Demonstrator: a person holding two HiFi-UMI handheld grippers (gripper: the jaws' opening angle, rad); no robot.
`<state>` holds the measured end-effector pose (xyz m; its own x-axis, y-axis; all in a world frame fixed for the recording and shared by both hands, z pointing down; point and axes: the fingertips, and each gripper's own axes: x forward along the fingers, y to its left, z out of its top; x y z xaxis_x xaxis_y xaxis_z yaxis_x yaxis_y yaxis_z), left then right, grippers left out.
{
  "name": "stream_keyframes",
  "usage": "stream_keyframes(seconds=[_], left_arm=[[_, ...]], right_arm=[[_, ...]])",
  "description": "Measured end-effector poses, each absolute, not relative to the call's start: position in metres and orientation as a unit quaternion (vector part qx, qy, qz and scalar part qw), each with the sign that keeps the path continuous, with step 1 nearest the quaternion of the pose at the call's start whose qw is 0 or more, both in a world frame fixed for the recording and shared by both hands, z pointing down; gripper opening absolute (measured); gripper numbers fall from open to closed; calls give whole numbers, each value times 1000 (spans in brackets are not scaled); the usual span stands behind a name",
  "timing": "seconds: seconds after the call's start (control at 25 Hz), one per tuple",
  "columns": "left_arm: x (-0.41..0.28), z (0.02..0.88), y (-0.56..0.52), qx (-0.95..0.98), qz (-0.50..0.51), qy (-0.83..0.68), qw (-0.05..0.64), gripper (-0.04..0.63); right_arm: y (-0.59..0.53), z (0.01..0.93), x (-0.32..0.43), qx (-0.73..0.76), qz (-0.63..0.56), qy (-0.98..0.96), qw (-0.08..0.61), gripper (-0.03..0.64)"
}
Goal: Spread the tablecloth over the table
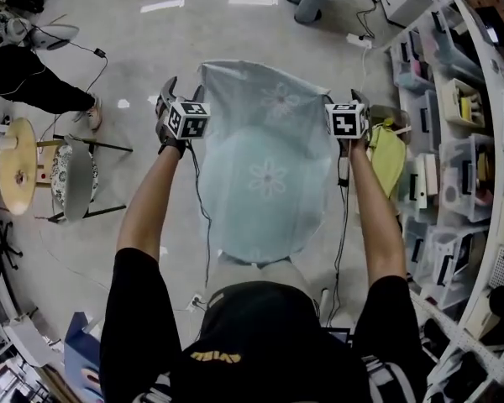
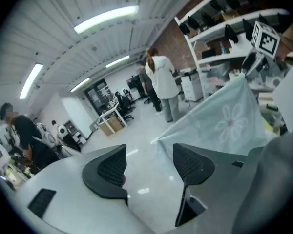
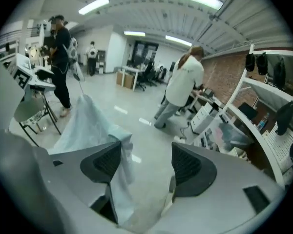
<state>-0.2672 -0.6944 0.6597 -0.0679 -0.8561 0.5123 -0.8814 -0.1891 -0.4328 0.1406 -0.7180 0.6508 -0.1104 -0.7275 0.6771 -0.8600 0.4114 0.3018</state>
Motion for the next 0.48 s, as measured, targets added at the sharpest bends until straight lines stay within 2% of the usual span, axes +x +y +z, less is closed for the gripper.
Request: stream_keyframes(seconds=[0.08,0.16,0.48], left_arm=[[-273,674,-685,670,383,-636,24,304],[-272,680,-674,675,373,-636,34,301],[-243,637,-621,734,234,-637,43,263]], right_arm=[[-707,667,141,524,110,-728,428,316],[-694,674,142,527,128,-725,425,308],[-651,643,146,573,147,-737,326,285]])
